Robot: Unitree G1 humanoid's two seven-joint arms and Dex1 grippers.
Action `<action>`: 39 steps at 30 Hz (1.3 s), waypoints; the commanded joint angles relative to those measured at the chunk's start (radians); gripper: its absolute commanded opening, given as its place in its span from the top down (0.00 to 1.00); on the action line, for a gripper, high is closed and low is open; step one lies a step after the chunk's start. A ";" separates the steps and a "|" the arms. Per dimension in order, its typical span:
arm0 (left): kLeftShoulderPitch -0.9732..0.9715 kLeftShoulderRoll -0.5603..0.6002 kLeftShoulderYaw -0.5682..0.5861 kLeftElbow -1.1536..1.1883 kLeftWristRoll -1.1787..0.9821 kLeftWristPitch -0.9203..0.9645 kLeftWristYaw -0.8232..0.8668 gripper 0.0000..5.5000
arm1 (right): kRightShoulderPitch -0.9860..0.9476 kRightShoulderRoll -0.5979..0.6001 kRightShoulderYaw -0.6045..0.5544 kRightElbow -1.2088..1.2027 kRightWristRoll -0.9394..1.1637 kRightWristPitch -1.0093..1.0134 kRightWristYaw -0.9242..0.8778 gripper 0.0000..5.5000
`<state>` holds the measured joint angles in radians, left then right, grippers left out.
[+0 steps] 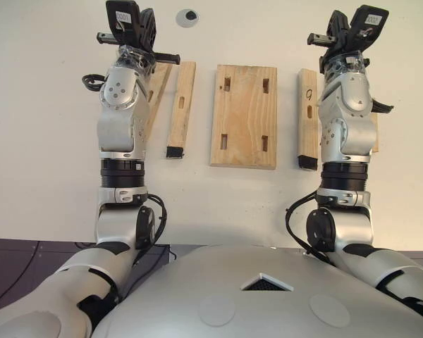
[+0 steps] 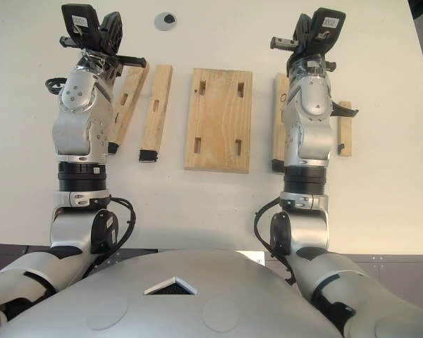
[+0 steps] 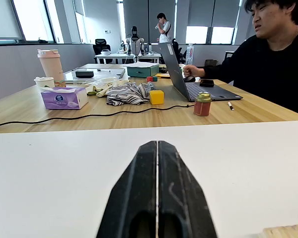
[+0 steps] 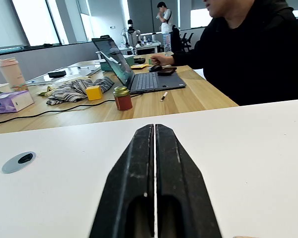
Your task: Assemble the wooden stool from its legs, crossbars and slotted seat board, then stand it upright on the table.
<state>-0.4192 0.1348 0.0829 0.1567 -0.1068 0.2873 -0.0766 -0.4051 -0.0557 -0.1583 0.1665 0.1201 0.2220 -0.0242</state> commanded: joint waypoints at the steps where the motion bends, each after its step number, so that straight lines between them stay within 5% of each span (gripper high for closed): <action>1: 0.009 0.002 0.015 0.022 0.004 0.000 0.013 1.00 | -0.015 -0.012 0.013 0.019 -0.002 -0.004 0.022 1.00; 14: 0.023 0.004 0.015 0.038 -0.016 0.010 -0.036 0.95 | -0.001 -0.009 0.005 0.040 -0.002 -0.004 0.023 1.00; 18: 0.039 0.008 0.014 0.037 -0.016 0.005 -0.048 0.84 | 0.001 -0.021 0.001 0.040 -0.002 -0.003 0.031 1.00; 31: 0.217 0.302 0.057 -0.078 -0.053 0.337 -0.284 0.49 | 0.100 -0.024 -0.029 -0.021 -0.005 -0.001 -0.005 1.00; 39: 0.222 0.363 0.076 0.050 -0.030 0.254 -0.314 0.49 | 0.086 -0.028 -0.017 -0.010 0.001 0.004 -0.001 1.00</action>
<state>-0.1965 0.4747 0.1483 0.1697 -0.1373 0.5548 -0.3757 -0.3157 -0.0874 -0.1783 0.1565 0.1188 0.2208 -0.0262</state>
